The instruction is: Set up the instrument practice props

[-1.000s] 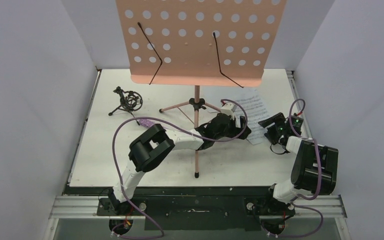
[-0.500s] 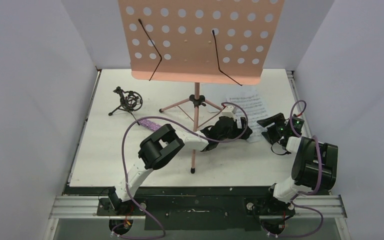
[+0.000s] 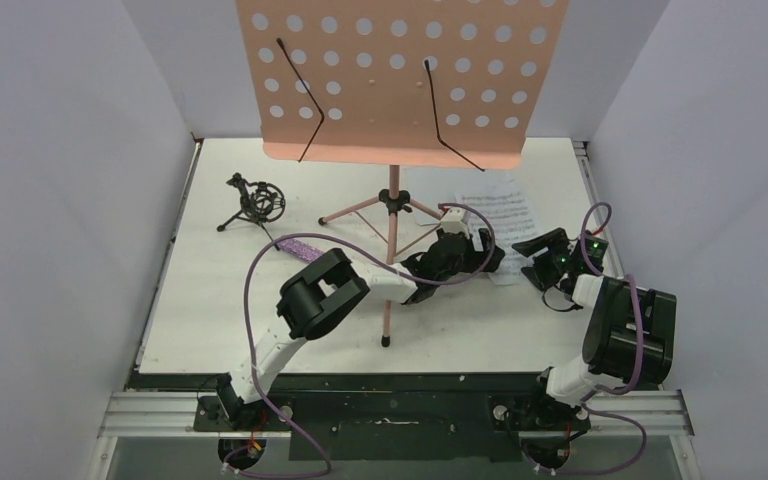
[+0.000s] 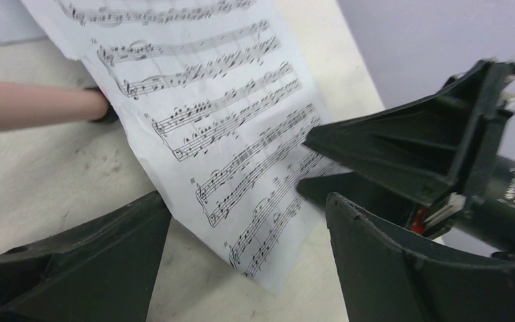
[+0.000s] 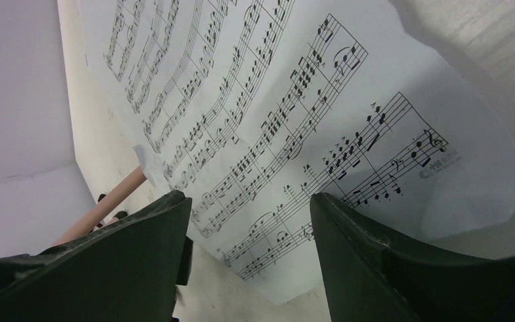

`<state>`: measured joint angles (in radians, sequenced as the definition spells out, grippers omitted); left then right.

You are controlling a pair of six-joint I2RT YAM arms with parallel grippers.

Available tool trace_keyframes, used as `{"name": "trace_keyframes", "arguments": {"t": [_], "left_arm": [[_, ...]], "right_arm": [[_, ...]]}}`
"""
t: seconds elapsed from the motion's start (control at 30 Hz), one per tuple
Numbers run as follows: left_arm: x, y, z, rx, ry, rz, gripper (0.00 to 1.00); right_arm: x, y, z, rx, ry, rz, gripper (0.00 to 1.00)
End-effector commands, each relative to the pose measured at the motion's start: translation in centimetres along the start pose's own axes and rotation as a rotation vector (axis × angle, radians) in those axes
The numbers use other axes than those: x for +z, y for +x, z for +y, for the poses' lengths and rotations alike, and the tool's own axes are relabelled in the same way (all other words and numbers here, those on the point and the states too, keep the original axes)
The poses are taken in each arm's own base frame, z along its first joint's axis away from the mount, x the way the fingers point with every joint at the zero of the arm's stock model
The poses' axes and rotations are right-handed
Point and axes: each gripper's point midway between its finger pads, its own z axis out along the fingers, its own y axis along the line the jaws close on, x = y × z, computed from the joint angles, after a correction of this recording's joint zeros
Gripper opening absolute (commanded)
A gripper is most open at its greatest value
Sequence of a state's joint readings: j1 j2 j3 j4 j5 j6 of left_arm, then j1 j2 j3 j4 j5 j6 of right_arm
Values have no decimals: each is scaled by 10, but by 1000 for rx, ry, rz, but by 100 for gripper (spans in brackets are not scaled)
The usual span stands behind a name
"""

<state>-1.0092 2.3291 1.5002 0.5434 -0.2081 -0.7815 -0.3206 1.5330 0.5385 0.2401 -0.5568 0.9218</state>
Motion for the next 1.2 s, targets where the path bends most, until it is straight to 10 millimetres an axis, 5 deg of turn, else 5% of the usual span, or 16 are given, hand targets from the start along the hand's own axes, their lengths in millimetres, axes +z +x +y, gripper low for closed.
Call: {"name": "trace_keyframes", "arguments": {"t": [0.0,0.2,0.5,0.7,0.97,1.17], "left_arm": [[-1,-31,-35,7,141,-168,81],[1,-37,-50,31,205,-199,55],[15,-17,-36,7,143,-130,51],[9,-17,-46,35,200,-118,0],[-36,-51,-90,224,323,-169,0],[-86,-70,-108,313,373,-197,0]], "right_arm": [[-8,10,-10,24,38,27,67],[-13,10,-5,18,19,30,67],[-18,9,-1,18,2,30,67],[-25,-1,23,-43,-78,29,68],[-56,-24,95,-220,-298,-43,79],[-83,-34,145,-326,-440,-109,97]]}}
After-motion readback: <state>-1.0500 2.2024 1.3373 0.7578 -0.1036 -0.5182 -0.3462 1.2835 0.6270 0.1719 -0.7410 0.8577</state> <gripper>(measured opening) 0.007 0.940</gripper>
